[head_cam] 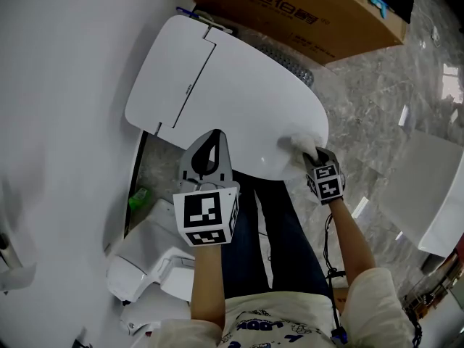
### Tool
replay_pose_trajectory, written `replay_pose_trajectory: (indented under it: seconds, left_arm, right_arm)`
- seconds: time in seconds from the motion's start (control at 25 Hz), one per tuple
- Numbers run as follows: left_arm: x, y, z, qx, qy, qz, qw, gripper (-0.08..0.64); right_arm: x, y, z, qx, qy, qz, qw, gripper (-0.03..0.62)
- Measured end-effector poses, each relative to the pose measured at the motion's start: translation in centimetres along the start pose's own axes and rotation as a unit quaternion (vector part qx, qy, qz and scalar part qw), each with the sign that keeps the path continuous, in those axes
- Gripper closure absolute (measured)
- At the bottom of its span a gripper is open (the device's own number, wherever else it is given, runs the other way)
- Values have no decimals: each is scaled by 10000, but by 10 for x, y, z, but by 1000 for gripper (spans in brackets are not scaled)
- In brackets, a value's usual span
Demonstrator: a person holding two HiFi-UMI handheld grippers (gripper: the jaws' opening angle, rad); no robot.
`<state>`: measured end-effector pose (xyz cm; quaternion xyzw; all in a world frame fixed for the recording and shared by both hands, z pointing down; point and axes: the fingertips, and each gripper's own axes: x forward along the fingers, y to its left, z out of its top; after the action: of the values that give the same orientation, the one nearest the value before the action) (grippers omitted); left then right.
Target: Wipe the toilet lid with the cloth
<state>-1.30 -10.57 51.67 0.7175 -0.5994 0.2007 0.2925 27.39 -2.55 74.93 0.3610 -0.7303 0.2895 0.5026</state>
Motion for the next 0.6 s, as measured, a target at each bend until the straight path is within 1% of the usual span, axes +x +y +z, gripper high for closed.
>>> replay_pose_trajectory:
  seconds: [0.08,0.2,0.32,0.44,0.6]
  left_arm:
    - [-4,7,0,-47,-28,57,10000,555]
    - [-13,21,2,-135,-88,184,9997,555]
    - [-26,38,3,-261,-162,348,9989,555]
    - [-41,57,2,-373,-235,520,9977,555]
    - [-64,85,-4,-557,-300,798,9948,555]
  right_arm:
    - [-5,5,18,63,-173,69,9998,472]
    - [-16,20,59,-93,-573,191,9981,472]
    - [-24,47,105,-528,-958,370,9933,472]
    - [-28,83,151,-1026,-1247,609,9850,472]
    - [-29,136,203,-1340,-1542,1021,9736,472]
